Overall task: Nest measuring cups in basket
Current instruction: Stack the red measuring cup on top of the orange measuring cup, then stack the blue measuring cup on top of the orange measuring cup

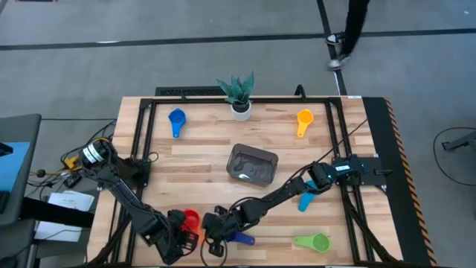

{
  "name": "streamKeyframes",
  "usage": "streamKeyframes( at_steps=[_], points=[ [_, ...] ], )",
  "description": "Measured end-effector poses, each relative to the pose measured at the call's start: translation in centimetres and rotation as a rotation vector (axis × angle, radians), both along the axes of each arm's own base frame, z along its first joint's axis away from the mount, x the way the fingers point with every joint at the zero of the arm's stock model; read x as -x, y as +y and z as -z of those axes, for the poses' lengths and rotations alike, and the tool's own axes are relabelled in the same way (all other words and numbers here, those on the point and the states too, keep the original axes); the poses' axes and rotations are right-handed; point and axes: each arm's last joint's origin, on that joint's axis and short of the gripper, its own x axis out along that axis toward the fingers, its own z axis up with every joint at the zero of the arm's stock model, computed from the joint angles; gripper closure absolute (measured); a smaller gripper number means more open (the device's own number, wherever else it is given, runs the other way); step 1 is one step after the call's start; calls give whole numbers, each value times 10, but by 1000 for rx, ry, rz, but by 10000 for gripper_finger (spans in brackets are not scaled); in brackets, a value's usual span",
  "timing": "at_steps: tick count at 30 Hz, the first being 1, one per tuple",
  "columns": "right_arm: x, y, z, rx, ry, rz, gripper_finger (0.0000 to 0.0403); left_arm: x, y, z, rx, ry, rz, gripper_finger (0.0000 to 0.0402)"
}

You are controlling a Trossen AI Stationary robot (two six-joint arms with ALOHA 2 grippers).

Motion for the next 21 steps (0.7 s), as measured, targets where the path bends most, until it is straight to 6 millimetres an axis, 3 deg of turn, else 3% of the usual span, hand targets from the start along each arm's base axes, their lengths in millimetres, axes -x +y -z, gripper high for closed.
streamKeyframes(
  at_steps=[14, 21],
  points=[
    [1, -1, 2, 32, 11, -36, 394, -8, -1, -4, 45, -30, -30, 277],
    [3, -1, -14, 46, -15, -53, 334, -5, -9, -25, -32, -62, -25, 277]
  ],
)
